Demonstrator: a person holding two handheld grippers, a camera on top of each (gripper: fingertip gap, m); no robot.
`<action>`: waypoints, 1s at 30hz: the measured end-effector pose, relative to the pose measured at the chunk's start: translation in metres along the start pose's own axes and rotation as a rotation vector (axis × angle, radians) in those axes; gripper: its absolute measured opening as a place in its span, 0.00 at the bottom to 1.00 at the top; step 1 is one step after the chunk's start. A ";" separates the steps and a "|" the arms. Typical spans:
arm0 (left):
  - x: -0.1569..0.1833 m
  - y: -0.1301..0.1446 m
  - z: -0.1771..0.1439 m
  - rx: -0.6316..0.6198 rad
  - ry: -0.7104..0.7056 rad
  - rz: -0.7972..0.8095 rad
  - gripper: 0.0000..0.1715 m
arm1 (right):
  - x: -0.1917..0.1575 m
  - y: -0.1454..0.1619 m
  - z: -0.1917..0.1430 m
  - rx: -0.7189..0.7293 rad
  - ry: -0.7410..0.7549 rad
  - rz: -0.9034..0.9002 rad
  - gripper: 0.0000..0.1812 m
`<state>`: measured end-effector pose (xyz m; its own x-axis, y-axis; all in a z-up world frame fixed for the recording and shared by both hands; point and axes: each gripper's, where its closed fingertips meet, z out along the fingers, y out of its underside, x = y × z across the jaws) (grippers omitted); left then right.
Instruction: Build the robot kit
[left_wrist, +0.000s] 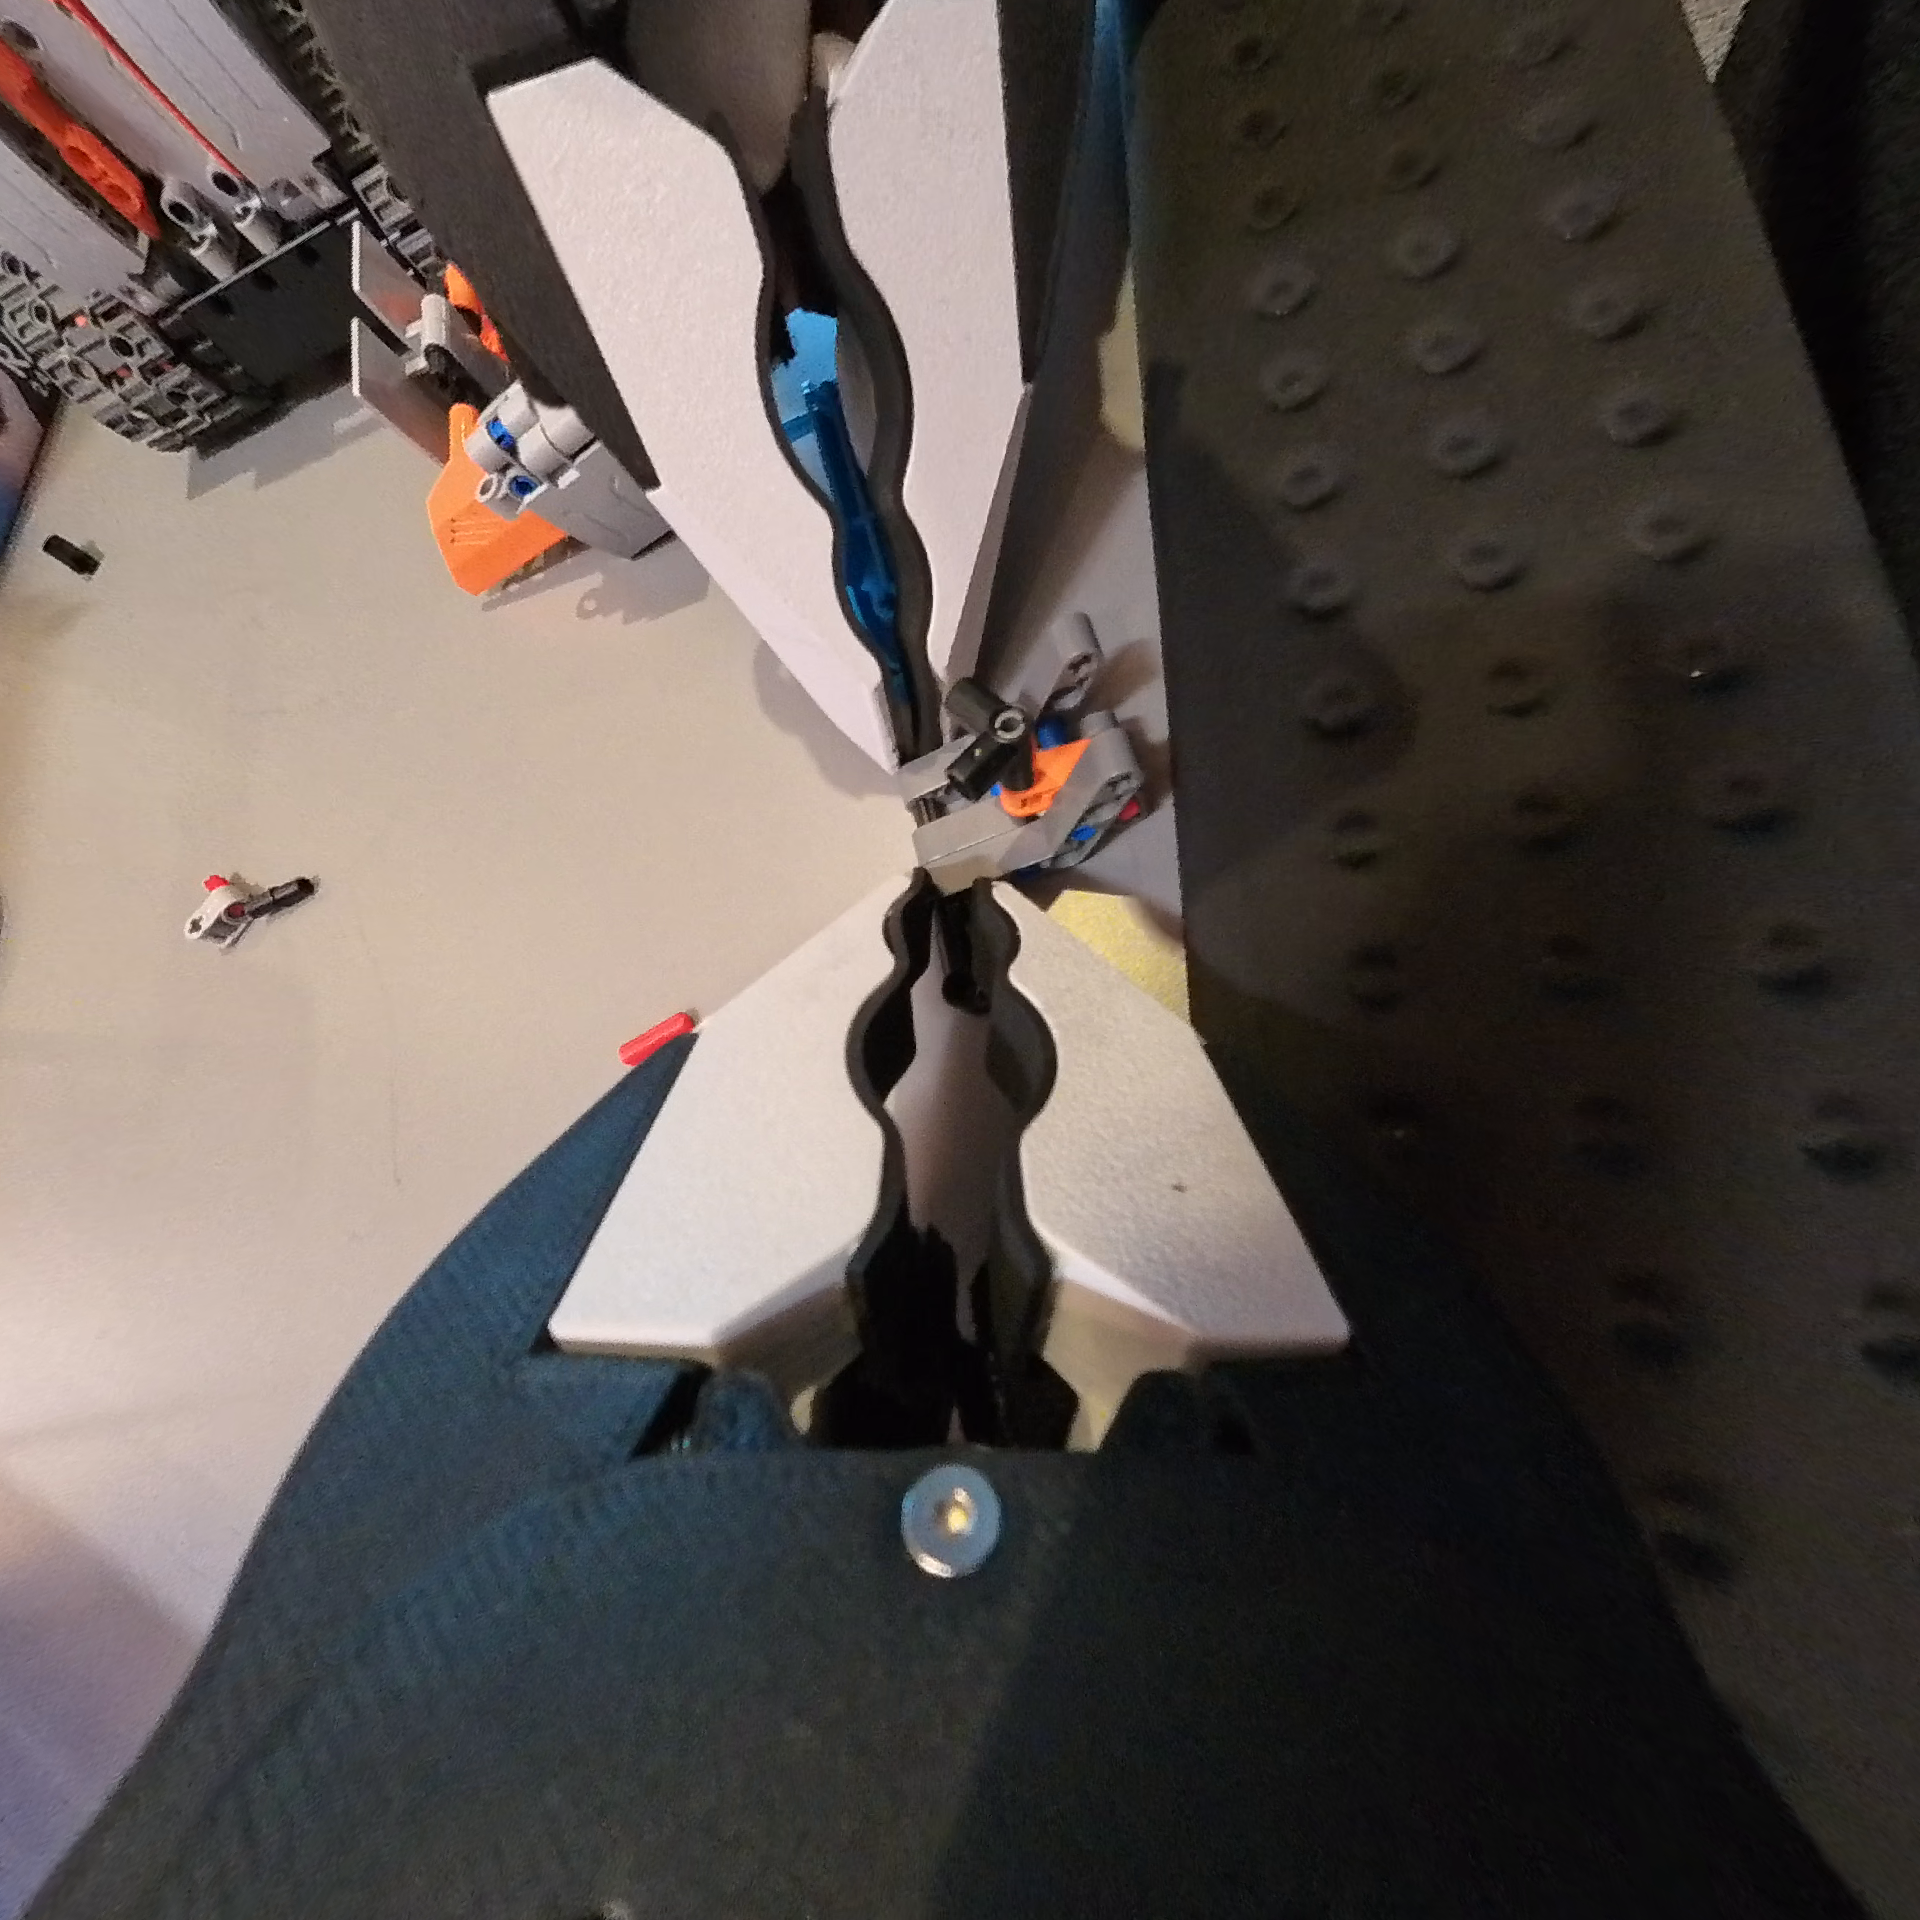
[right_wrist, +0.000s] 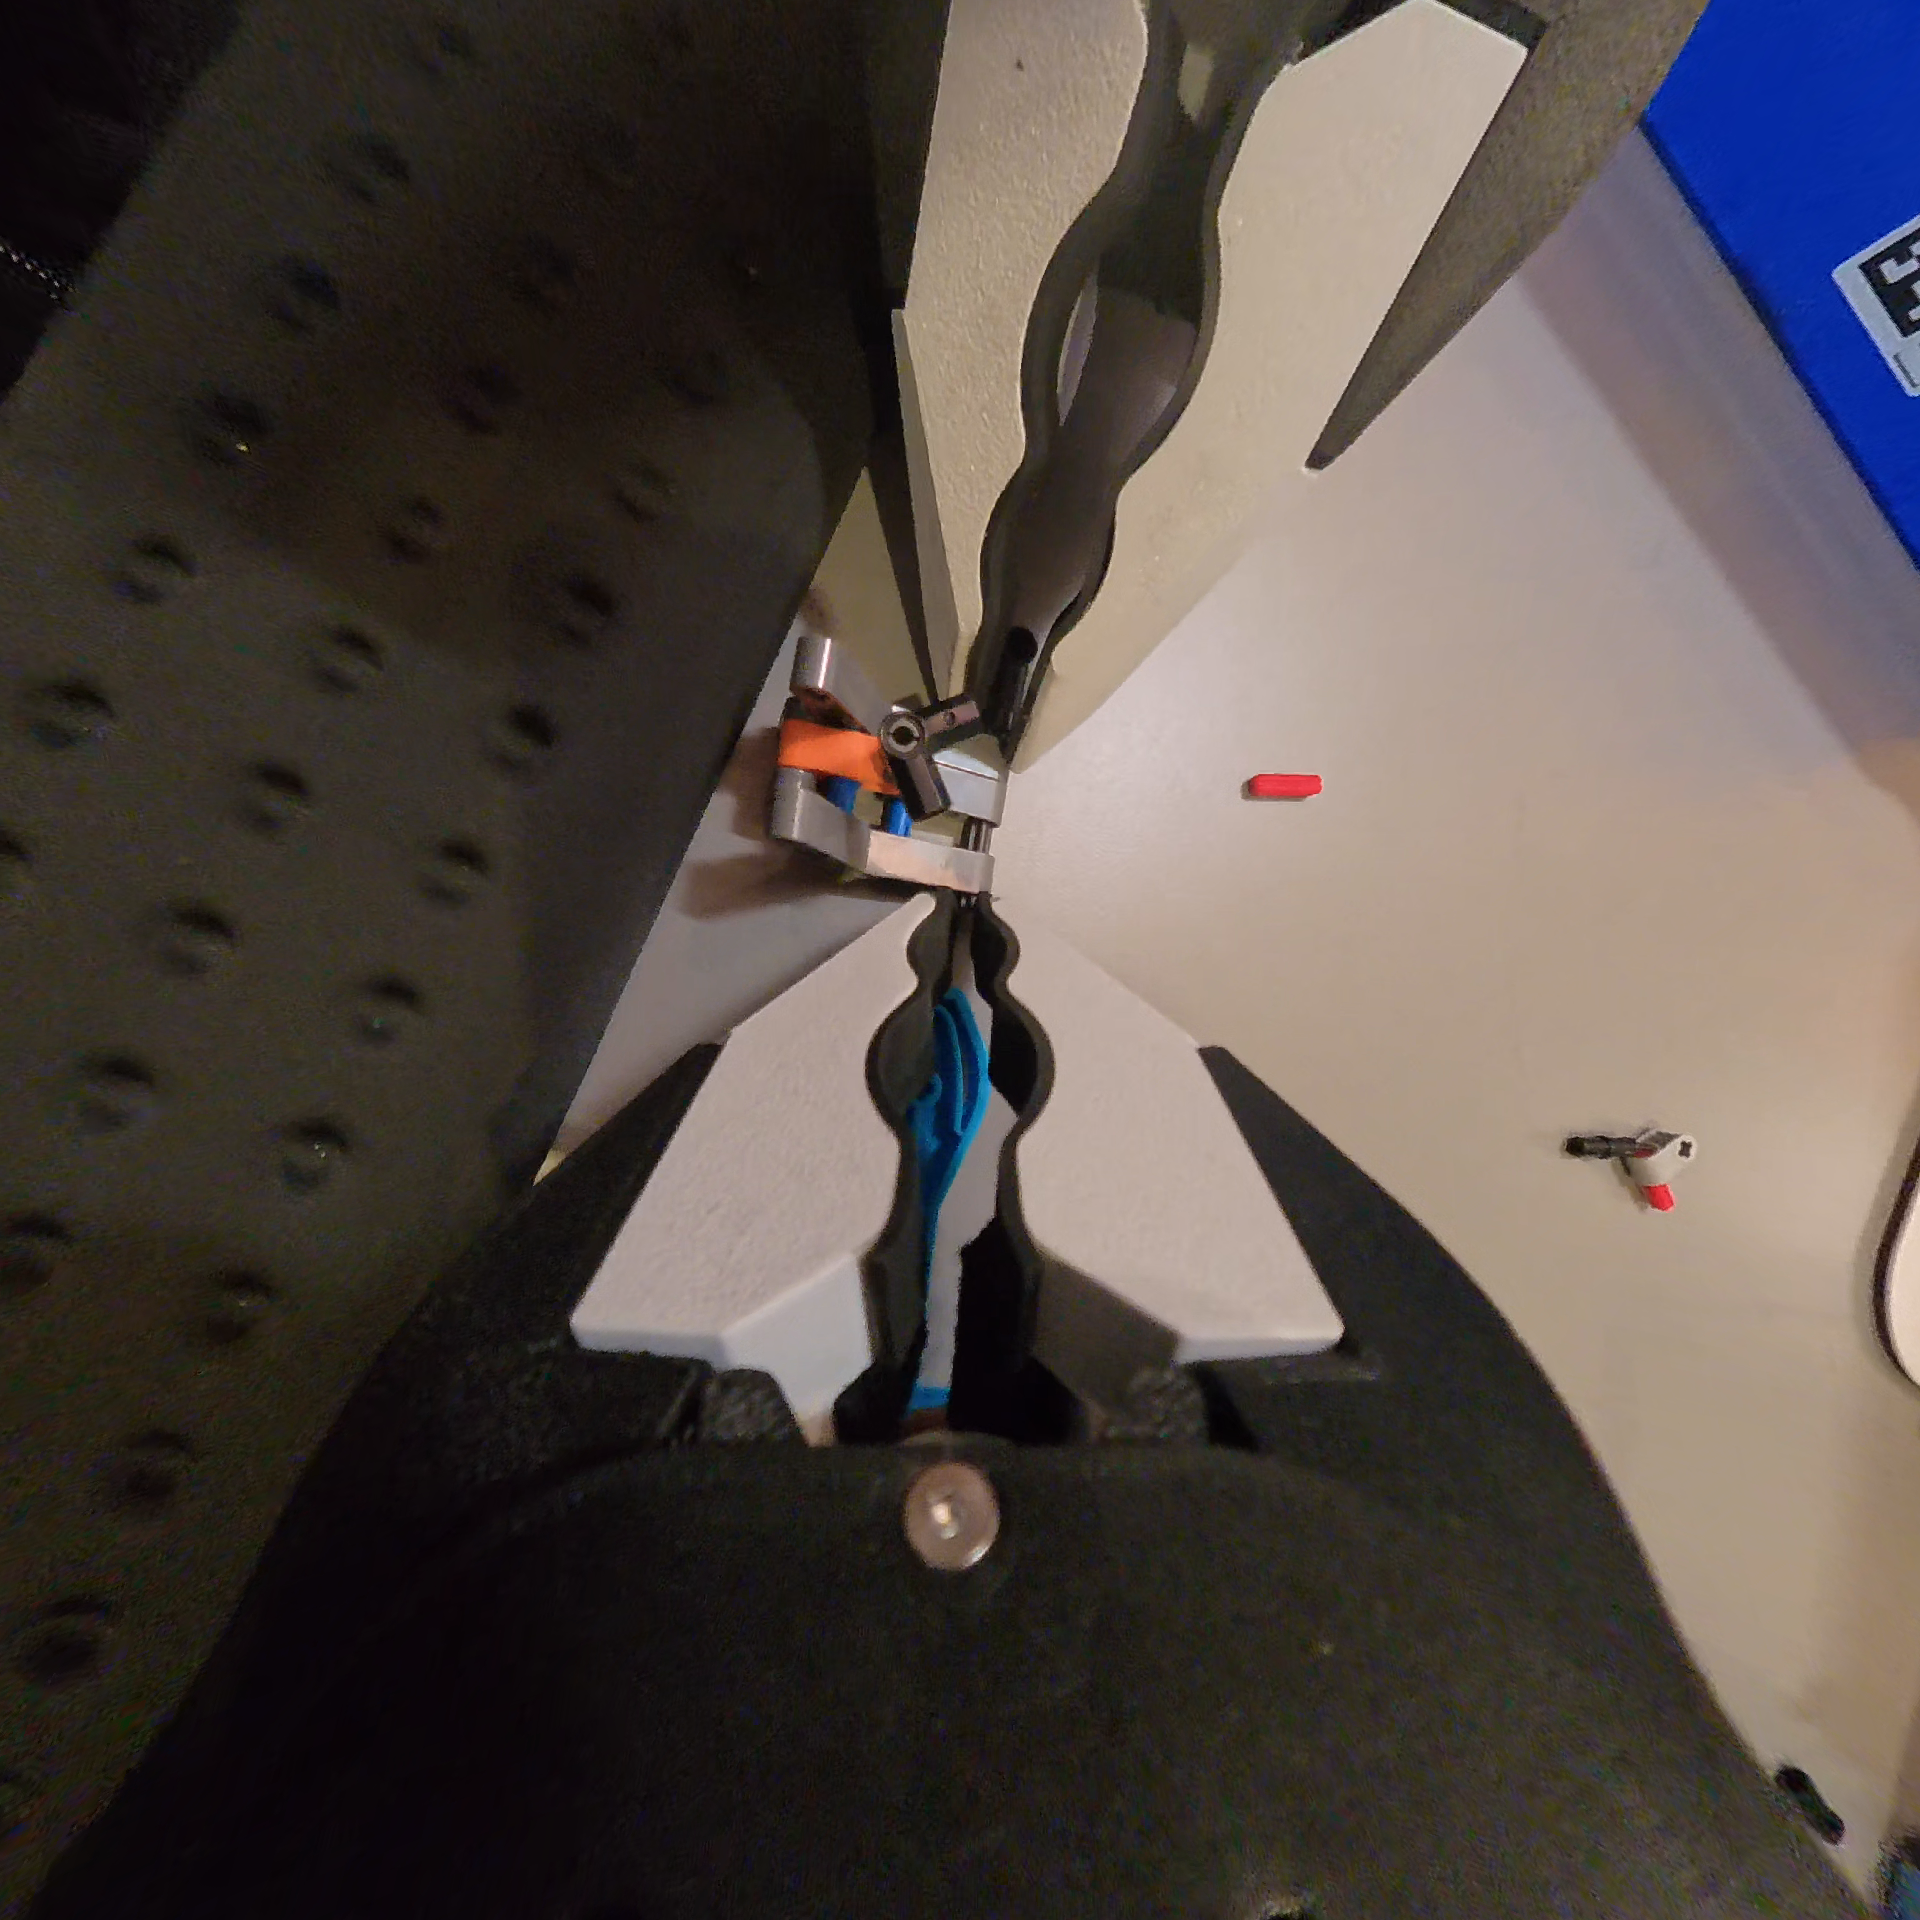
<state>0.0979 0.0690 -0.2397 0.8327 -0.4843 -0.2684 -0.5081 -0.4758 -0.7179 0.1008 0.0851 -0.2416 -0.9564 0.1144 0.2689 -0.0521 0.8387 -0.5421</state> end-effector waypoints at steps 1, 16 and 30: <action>0.000 0.000 0.000 0.000 0.001 -0.001 0.03 | 0.000 0.000 0.000 0.005 -0.003 0.003 0.00; -0.001 -0.001 0.002 0.000 -0.007 -0.018 0.04 | 0.001 0.005 -0.002 0.030 -0.001 0.077 0.00; 0.002 -0.016 -0.006 0.071 -0.068 0.019 0.15 | 0.005 0.001 -0.009 0.099 -0.132 0.361 0.00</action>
<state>0.1062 0.0714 -0.2254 0.8374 -0.4405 -0.3236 -0.5090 -0.4126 -0.7554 0.0989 0.0912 -0.2331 -0.9468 0.3173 -0.0539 0.2725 0.7010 -0.6590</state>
